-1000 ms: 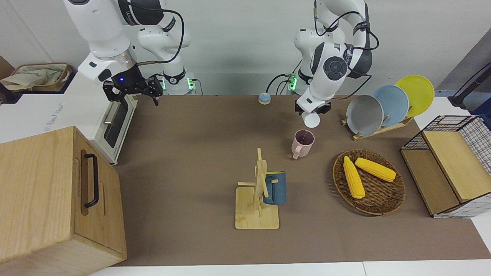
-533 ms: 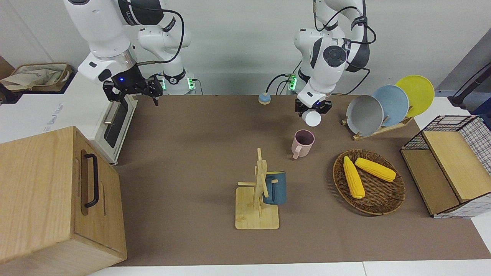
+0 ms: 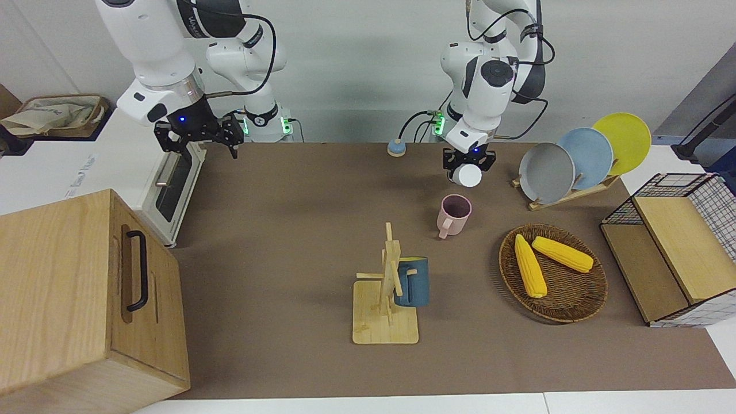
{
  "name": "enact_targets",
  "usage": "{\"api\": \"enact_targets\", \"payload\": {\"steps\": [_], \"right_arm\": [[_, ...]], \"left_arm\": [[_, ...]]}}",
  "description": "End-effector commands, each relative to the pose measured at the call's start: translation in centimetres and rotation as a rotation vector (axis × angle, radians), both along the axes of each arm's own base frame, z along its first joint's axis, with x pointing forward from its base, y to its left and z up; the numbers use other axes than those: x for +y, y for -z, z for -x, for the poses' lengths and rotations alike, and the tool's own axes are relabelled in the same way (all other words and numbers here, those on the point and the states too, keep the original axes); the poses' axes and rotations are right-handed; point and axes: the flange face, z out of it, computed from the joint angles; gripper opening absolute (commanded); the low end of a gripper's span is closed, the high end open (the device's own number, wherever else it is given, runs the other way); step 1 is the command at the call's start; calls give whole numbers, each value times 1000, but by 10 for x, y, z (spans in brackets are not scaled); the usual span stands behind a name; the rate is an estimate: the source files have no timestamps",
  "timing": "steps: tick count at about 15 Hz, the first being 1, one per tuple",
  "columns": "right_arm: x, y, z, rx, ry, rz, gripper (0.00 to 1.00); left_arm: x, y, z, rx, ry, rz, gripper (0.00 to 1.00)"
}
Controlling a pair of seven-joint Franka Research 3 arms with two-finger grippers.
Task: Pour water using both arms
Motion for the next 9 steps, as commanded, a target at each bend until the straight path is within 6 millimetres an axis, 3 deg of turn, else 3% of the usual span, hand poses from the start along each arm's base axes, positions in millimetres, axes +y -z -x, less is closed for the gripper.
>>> {"api": "enact_targets", "payload": {"steps": [1,6,9], "right_arm": [[-1,-3,1,3,-13,-5,990],[-1,-3,1,3,-13,-5,990],[-1,-3,1,3,-13,-5,990]], "left_arm": [[17,-26,26,-113,-43,12,0],[52,-51,8,-259,-136,39,0],[73,-84,-12,-393,-231,60,0]]}}
